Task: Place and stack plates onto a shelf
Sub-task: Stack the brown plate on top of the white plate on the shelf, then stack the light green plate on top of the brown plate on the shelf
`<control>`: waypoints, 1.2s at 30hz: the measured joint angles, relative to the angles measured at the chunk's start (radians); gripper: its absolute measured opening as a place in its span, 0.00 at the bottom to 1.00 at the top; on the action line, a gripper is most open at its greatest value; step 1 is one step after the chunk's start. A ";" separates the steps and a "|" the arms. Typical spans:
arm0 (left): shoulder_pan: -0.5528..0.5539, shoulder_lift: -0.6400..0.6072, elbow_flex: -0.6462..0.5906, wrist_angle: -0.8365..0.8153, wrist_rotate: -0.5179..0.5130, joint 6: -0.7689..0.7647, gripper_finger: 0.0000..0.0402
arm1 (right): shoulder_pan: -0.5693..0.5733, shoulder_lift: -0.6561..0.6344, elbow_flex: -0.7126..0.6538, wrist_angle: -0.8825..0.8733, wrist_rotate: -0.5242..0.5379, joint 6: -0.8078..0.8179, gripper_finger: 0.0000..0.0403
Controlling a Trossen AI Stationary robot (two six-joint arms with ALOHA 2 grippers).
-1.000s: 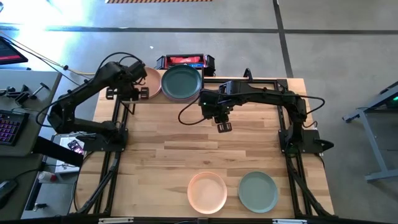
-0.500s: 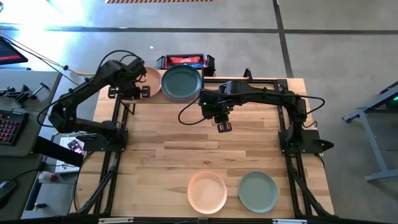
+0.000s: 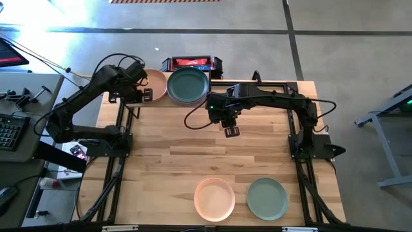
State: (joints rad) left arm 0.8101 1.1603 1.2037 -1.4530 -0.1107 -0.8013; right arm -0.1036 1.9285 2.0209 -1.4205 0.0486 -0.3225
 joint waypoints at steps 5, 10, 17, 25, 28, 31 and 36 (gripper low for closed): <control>0.000 -0.020 0.000 0.037 -0.007 0.021 0.19 | 0.000 0.000 0.000 0.013 0.000 0.000 0.28; 0.002 -0.013 0.000 0.056 -0.010 0.042 0.19 | 0.000 0.000 0.000 0.021 0.000 0.000 0.28; 0.002 0.037 0.000 0.059 -0.013 0.059 0.19 | 0.000 0.000 0.000 0.023 0.000 0.007 0.28; 0.002 0.060 0.000 0.061 -0.003 0.072 0.19 | 0.000 0.000 0.000 0.023 0.000 0.007 0.28; 0.002 0.061 0.000 0.061 -0.001 0.072 0.19 | 0.000 0.000 0.000 0.023 0.000 0.007 0.28; 0.002 0.061 0.000 0.061 0.007 0.079 0.19 | 0.000 0.000 0.000 0.021 0.000 0.007 0.28; 0.002 0.051 0.022 0.059 0.014 0.125 0.19 | 0.000 0.000 0.000 0.002 0.000 0.008 0.28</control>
State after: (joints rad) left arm 0.8124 1.2110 1.2260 -1.3941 -0.0967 -0.6763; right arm -0.1037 1.9285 2.0209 -1.4181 0.0483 -0.3147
